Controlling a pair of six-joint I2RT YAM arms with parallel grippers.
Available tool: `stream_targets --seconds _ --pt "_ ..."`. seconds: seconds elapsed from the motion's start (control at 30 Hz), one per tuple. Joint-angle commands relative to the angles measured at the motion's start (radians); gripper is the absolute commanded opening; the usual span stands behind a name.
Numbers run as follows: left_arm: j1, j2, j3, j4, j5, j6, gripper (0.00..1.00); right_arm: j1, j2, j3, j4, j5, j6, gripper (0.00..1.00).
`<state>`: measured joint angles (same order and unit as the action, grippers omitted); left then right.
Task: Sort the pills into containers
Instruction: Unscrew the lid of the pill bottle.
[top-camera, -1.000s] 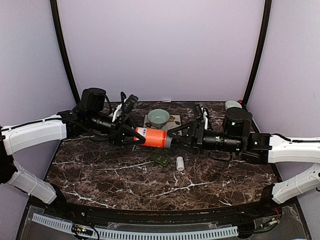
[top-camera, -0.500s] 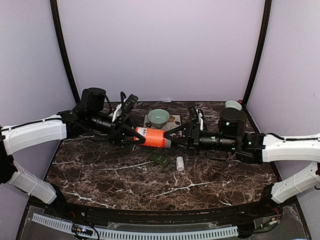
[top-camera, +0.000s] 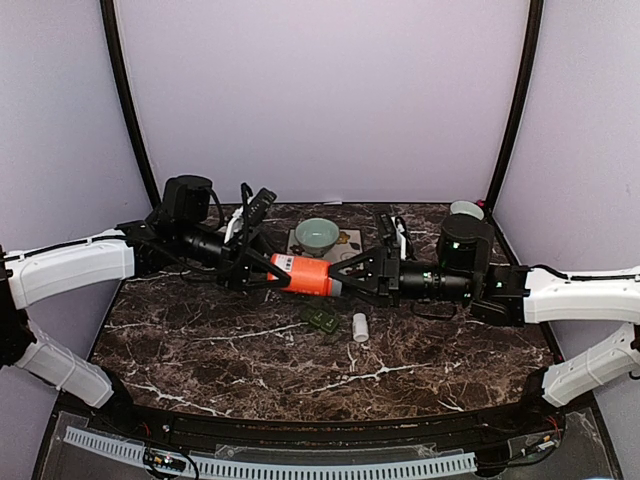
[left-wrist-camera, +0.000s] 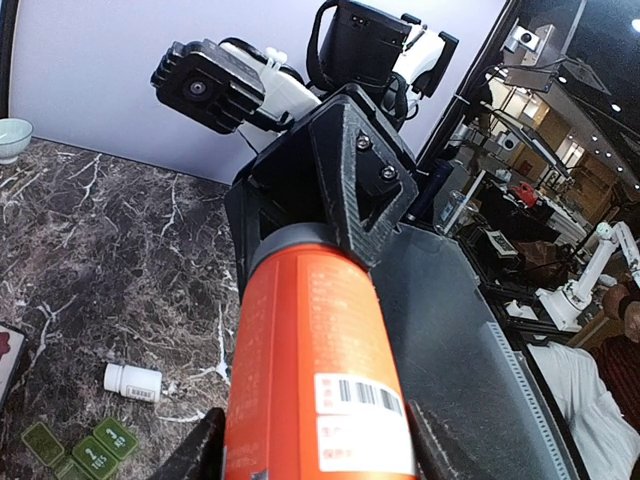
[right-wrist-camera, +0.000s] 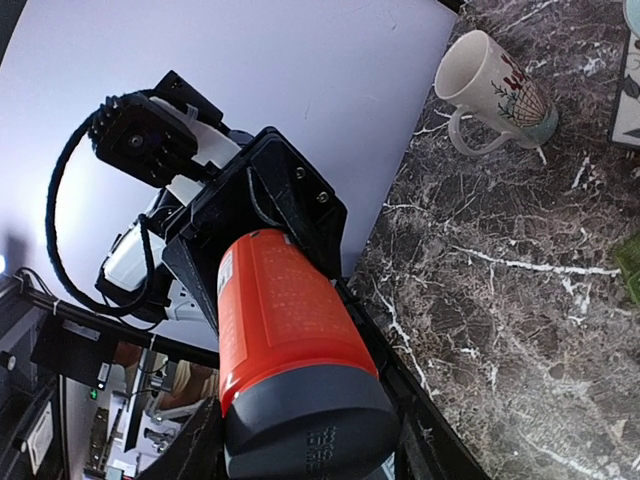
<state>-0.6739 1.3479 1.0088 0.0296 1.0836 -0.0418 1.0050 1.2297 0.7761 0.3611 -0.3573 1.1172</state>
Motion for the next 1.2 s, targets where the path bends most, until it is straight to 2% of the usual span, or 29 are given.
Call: stream_targets --seconds 0.0,0.2,0.37,0.57,0.8,0.9,1.17 --pt "0.004 0.018 0.023 0.058 0.08 -0.058 0.0 -0.006 -0.005 0.051 -0.042 -0.02 -0.187 0.07" --pt "0.013 0.043 0.027 0.223 0.193 -0.252 0.0 -0.003 -0.073 0.031 -0.14 0.054 -0.5 0.03" --pt "0.014 0.071 0.036 0.339 0.267 -0.395 0.0 0.018 -0.141 0.029 -0.216 0.177 -0.719 0.04" --pt "0.014 0.09 0.03 0.448 0.316 -0.519 0.0 0.115 -0.15 0.047 -0.288 0.371 -0.957 0.06" --pt "0.015 0.093 0.03 0.435 0.338 -0.528 0.0 0.244 -0.087 0.083 -0.322 0.622 -1.106 0.09" --pt "0.014 0.094 0.03 0.423 0.34 -0.518 0.0 0.276 -0.069 0.084 -0.315 0.698 -1.143 0.15" --pt "0.015 0.096 0.028 0.406 0.347 -0.503 0.0 0.299 -0.062 0.078 -0.29 0.764 -1.18 0.2"
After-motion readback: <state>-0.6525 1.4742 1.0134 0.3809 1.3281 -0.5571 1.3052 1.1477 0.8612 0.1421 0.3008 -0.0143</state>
